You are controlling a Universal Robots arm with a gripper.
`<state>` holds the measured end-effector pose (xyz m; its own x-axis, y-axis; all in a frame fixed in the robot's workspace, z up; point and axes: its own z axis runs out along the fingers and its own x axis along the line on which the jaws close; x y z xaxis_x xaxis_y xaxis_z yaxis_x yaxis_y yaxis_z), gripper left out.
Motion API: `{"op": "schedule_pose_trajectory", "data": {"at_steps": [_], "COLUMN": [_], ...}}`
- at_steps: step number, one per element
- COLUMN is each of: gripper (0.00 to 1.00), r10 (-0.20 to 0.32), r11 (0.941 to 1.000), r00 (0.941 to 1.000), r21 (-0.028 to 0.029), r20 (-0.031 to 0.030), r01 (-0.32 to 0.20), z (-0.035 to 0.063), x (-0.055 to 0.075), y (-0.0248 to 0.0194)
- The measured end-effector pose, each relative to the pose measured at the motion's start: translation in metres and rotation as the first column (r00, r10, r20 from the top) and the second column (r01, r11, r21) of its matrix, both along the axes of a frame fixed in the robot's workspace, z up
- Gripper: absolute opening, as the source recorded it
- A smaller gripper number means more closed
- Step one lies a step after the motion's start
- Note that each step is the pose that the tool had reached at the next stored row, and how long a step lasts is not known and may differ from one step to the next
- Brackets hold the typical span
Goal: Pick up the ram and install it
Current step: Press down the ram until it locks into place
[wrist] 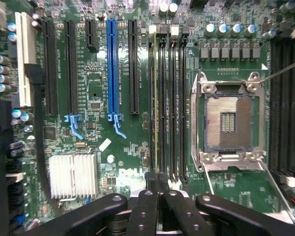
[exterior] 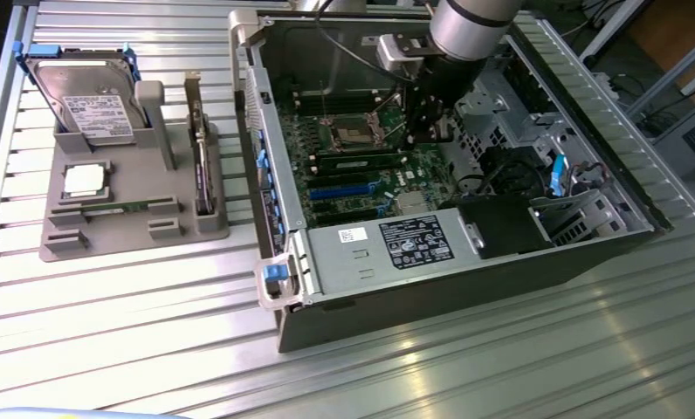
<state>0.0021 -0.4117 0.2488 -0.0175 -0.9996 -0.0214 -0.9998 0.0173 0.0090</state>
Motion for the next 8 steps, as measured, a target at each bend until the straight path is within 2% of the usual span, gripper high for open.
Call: {"op": "schedule_pose_trajectory", "data": {"at_steps": [3, 8], "gripper": [0.1, 0.1], "r10": [-0.001, -0.001], "r11": [1.0, 1.0], "r00": [1.0, 1.0], "r21": [0.0002, -0.0002], "r20": [0.0025, 0.0027], "r01": [0.001, 0.001], "z": [0.002, 0.0004], "x": [-0.005, -0.04], "y": [0.0, -0.0003]}}
